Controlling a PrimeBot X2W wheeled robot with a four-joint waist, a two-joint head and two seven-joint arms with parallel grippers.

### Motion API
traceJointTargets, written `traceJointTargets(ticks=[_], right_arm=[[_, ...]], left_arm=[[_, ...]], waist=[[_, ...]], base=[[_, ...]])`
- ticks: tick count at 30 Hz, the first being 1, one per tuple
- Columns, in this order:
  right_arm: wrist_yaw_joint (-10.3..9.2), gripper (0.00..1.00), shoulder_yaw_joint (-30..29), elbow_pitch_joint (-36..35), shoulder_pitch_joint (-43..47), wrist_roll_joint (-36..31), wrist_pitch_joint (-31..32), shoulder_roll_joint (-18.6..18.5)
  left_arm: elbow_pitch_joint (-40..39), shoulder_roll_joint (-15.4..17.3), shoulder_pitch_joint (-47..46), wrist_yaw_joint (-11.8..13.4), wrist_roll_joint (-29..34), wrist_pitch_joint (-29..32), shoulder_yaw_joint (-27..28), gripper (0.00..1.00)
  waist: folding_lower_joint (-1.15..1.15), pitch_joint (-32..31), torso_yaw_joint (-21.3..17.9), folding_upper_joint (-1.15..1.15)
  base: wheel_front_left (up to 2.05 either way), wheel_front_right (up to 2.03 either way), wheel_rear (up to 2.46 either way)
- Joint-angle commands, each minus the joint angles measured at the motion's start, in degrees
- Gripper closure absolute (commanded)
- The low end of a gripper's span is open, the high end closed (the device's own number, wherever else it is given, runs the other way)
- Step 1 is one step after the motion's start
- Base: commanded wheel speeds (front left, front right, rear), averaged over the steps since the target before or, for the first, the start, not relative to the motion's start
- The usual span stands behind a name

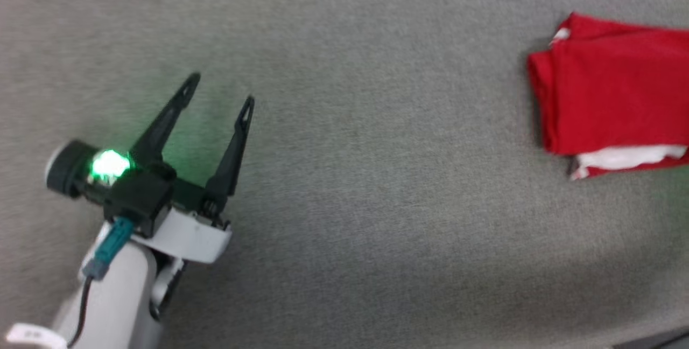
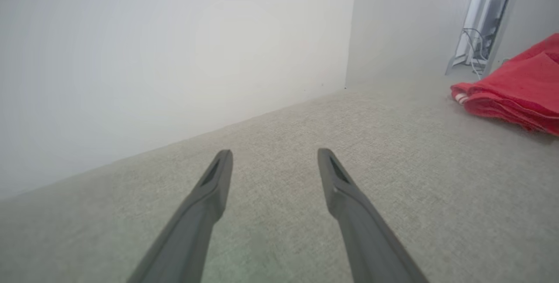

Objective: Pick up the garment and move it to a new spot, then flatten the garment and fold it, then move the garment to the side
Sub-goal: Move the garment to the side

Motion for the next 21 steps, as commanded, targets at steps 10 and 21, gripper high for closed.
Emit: traceJointTargets(ticks=[10, 21], right_arm=[[-0.11, 1.0, -0.26, 11.67, -12.69, -3.33, -9.11, -0.94], [-0.12, 1.0, 2.29, 28.22, -24.05, -8.33, -19.43, 2.77]], left_arm=[[-0.48, 8.23, -13.95, -0.11, -0.94, 0.05, -7.88, 0.0], [-1.1, 11.07, -19.8, -0.11, -1.17, 0.08, -8.98, 0.0]], waist=[[0.0, 11.24, -6.92, 0.0], [0.0, 14.92, -6.98, 0.0]], base=[[0.0, 0.0, 0.0], [0.0, 0.0, 0.0]])
